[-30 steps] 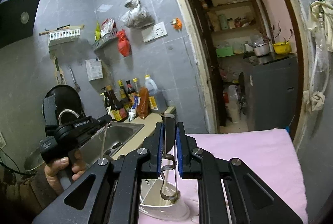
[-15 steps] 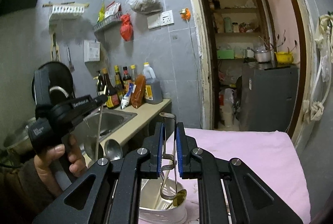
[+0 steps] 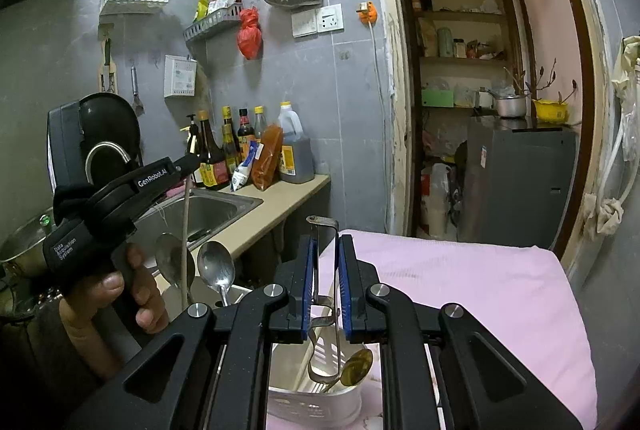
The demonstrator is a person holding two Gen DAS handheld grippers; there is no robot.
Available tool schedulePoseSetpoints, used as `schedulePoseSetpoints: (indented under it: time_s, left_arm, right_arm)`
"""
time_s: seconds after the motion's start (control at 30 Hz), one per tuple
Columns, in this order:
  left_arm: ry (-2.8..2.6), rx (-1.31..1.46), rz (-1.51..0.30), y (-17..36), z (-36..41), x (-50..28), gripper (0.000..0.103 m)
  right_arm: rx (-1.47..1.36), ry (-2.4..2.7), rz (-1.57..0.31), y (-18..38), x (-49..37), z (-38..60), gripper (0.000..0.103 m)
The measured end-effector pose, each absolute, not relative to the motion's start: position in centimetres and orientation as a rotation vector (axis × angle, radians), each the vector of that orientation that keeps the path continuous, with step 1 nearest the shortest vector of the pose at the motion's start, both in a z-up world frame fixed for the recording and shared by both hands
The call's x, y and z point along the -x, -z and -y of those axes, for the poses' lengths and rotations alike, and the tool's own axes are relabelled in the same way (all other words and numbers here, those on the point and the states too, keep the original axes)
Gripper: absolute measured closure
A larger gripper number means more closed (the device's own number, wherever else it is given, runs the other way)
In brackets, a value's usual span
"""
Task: Organize utensils
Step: 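Lift the chopstick and tongs and lower both into the white caddy, then open both tools to release the chopstick and tongs into the caddy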
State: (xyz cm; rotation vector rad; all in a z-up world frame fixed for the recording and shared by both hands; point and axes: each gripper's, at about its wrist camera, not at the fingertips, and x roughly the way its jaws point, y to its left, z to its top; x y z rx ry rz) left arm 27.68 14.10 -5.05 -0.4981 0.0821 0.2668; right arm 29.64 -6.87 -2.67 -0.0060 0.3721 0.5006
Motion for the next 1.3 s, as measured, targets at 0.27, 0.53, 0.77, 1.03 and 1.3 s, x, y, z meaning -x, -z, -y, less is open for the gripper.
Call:
schedulePoseSetpoints:
  time_s: [0.27,0.53,0.77,1.03,1.3]
  left_arm:
    - [-0.277,0.446,-0.081,5.6,-13.5,-27.0,0.098]
    - [-0.262,0.375,-0.106,5.7,-12.9,-25.9,0.098]
    - [-0.229,0.322,-0.177,5.4,-12.2,-24.9,0.098]
    - [-0.174,0.307,-0.291,4.7,-11.9,-23.6,0.078]
    - [-0.157,0.306,-0.325,2.9,-10.5,-22.4,0.047]
  right_arm:
    - [0.005,-0.502,-0.381,2.9,-29.5,6.9,0.092]
    - [0.007,-0.506,-0.392,3.4,-29.5,6.8,0.092]
    - [0.009,-0.508,-0.42,3.4,-29.5,7.1,0.092]
    - [-0.017,-0.505,-0.409,2.1,-28.6,8.6,0.08]
    - [-0.047,-0.453,-0.374,-0.1,-27.1,11.6,0.061]
